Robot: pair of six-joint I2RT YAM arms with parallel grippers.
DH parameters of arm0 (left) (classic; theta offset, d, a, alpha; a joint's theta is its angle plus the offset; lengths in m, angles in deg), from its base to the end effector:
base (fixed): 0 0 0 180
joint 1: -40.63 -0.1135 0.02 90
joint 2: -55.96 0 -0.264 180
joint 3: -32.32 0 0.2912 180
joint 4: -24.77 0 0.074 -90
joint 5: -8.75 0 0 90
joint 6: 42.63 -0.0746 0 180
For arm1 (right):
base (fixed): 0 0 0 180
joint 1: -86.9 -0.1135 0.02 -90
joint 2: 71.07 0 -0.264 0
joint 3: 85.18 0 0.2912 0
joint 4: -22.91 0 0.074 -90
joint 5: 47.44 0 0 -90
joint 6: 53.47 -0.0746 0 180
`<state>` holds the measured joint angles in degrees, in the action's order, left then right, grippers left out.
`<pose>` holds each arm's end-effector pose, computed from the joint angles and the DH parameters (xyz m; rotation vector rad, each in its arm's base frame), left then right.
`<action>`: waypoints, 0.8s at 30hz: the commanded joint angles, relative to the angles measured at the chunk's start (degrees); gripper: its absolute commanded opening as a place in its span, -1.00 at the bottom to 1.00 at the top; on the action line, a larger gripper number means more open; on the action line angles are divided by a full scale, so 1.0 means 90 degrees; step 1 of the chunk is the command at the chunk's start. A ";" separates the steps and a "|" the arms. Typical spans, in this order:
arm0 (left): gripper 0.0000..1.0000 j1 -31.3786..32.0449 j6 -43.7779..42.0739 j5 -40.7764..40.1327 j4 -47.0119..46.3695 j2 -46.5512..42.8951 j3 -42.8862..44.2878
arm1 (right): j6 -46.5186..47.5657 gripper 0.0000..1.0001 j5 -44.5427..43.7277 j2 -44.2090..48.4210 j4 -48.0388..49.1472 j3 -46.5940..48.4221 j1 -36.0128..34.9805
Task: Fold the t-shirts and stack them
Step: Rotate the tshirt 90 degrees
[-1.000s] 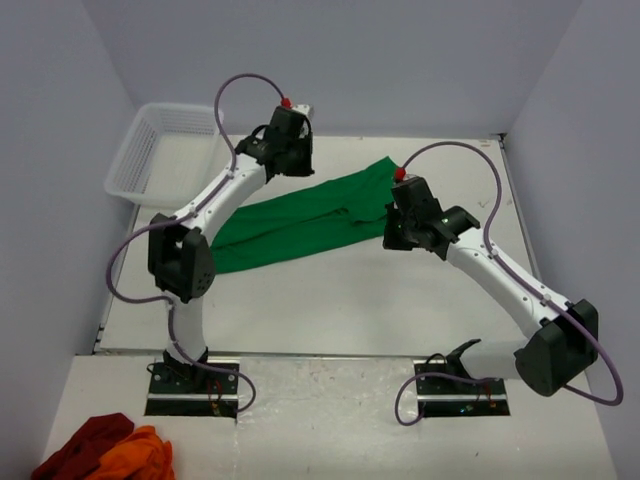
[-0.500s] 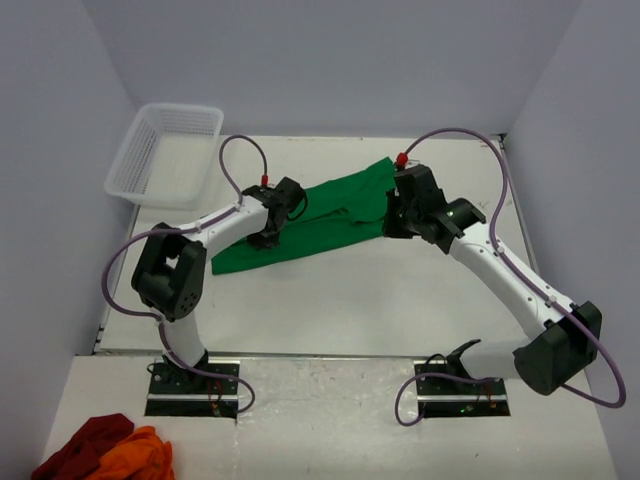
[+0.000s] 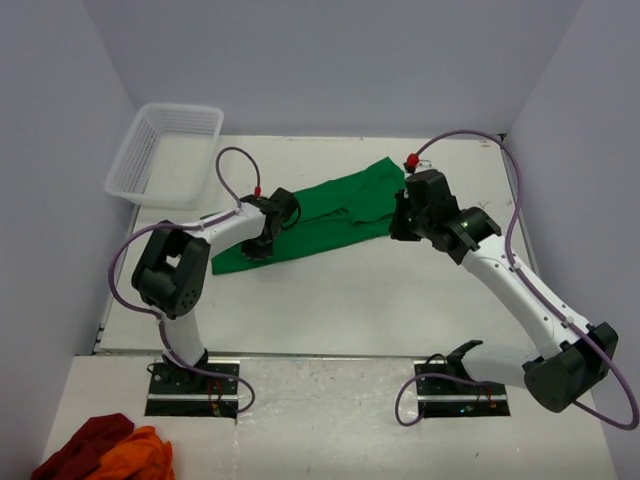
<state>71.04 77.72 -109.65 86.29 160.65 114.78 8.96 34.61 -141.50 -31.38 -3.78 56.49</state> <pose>0.3385 -0.1576 0.1199 -0.0366 2.7512 0.5246 0.2855 0.1556 0.3162 0.0122 2.3438 0.3475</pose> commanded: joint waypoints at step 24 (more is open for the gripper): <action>-1.00 0.0604 0.0202 0.3155 -0.1793 0.0234 -0.0858 | 0.0046 -1.00 -0.0338 0.0307 -0.0221 0.0069 0.0283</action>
<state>72.33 75.64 -97.11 77.08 160.93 110.28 9.55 32.97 -138.20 -32.29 -5.50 58.17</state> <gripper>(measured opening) 0.002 0.003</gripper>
